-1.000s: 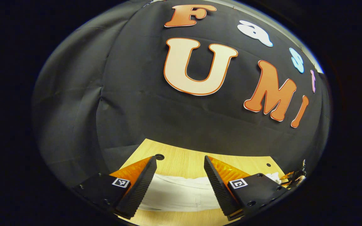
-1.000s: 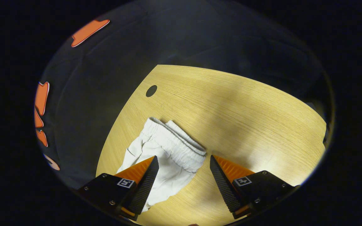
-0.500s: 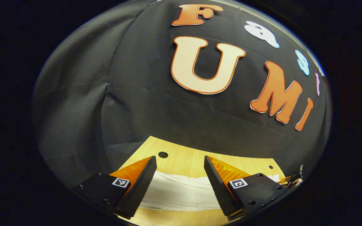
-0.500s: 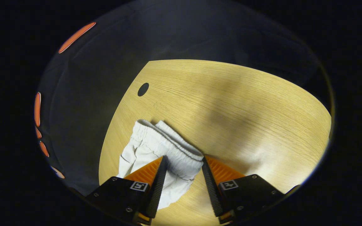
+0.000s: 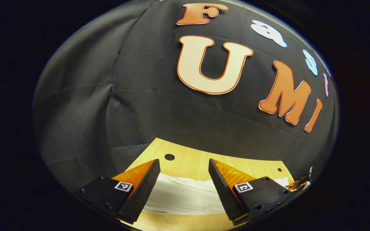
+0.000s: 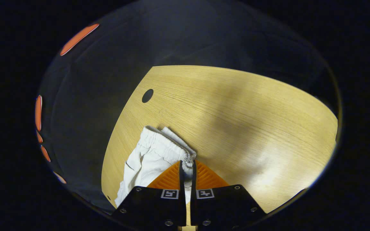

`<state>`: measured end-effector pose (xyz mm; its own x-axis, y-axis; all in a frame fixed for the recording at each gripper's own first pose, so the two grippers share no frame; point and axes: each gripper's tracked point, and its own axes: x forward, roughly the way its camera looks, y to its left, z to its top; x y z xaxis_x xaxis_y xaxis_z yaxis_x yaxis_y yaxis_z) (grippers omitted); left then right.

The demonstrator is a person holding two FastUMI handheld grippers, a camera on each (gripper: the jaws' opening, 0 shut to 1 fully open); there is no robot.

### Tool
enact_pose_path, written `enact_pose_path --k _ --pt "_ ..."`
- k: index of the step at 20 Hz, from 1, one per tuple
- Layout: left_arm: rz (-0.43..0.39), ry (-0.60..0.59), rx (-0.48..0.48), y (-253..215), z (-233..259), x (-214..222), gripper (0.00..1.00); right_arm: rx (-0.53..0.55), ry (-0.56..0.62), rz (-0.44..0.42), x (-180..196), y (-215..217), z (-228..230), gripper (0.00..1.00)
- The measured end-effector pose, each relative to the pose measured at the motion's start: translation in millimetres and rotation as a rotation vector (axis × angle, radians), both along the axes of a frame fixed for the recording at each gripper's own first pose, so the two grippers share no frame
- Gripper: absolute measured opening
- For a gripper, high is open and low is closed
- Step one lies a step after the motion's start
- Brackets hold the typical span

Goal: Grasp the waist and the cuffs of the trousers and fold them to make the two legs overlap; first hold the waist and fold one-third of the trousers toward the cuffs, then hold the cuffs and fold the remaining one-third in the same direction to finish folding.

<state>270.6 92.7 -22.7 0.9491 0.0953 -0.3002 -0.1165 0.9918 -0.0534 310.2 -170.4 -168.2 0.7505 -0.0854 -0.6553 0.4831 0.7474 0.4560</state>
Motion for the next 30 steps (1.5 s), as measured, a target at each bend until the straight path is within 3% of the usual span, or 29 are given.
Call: enact_pose_path --k 2,10,11,17,20,23,30 --pt "0.007 -0.008 -0.001 6.4 4.7 -3.1 0.99 -0.07 -0.029 0.036 -0.9 5.6 18.0 0.06" --pt "0.034 -0.038 -0.011 57.7 16.5 -29.2 0.99 -0.112 -0.154 0.164 -15.2 45.2 101.6 0.06" --pt "0.037 -0.041 -0.011 65.3 19.1 -33.9 0.95 -0.127 -0.161 0.181 -15.5 55.4 111.6 0.06" --pt "0.049 -0.059 -0.029 104.4 24.5 -57.1 0.99 -0.173 -0.235 0.302 -28.3 108.1 160.5 0.05" --pt "0.052 -0.068 -0.05 122.6 26.4 -69.3 0.95 -0.184 -0.257 0.373 -41.4 159.7 167.6 0.05" --pt "0.057 -0.07 -0.058 139.2 25.2 -78.9 0.99 -0.172 -0.257 0.447 -48.5 223.8 162.9 0.05" --pt "0.09 -0.07 -0.071 177.2 24.3 -104.2 0.99 -0.213 -0.211 0.614 -62.7 338.9 126.4 0.05"
